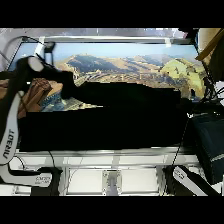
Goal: Fold the clothes and pants, and hang the long-sleeved shirts on hangers.
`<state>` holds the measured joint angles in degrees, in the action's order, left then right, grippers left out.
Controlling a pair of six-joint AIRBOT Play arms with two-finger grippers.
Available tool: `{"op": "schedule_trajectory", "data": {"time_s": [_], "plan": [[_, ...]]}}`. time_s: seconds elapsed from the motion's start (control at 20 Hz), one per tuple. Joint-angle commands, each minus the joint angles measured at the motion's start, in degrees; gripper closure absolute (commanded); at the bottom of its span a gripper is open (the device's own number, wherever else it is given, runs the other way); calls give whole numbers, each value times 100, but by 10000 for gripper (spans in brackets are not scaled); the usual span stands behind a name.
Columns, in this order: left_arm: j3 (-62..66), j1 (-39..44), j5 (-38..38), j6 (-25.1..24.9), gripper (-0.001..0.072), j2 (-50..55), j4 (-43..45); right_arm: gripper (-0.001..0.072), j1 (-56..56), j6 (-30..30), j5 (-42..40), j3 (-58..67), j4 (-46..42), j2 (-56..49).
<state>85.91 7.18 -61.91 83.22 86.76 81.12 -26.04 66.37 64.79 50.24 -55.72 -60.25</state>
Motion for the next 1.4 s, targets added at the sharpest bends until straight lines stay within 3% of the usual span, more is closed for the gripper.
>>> {"op": "schedule_trajectory", "data": {"time_s": [0.0,0.1,0.15,0.25,0.3,0.5,0.75,0.85,1.15,1.25,1.35], "plan": [[98,549,-802,286,699,789,1187,325,7,-4,33,7,-2,-4],[101,555,-678,656,697,1351,1187,325,7,-9,33,7,-7,-4],[101,551,-490,861,642,1539,1189,325,7,-11,28,7,-11,-4],[118,551,105,1239,244,1556,1189,325,7,-11,13,7,-22,-4],[192,529,380,1401,201,1460,1191,325,7,-11,13,7,-33,-4],[350,96,1200,2026,199,649,1283,325,7,-9,15,7,-175,-4],[-70,-1029,763,3038,201,120,1482,325,7,-9,9,7,-175,-4],[-387,-1379,664,3246,205,140,1161,325,7,-9,-15,7,-175,-4],[-824,-1904,1084,2789,208,837,-649,325,7,-2,-170,7,-146,-4],[-824,-2041,1384,2247,208,1086,-1687,325,7,-2,-116,4,-146,-4],[-824,-2201,1416,1375,208,1307,-2747,325,7,-2,-120,-4,-146,-15]]}}
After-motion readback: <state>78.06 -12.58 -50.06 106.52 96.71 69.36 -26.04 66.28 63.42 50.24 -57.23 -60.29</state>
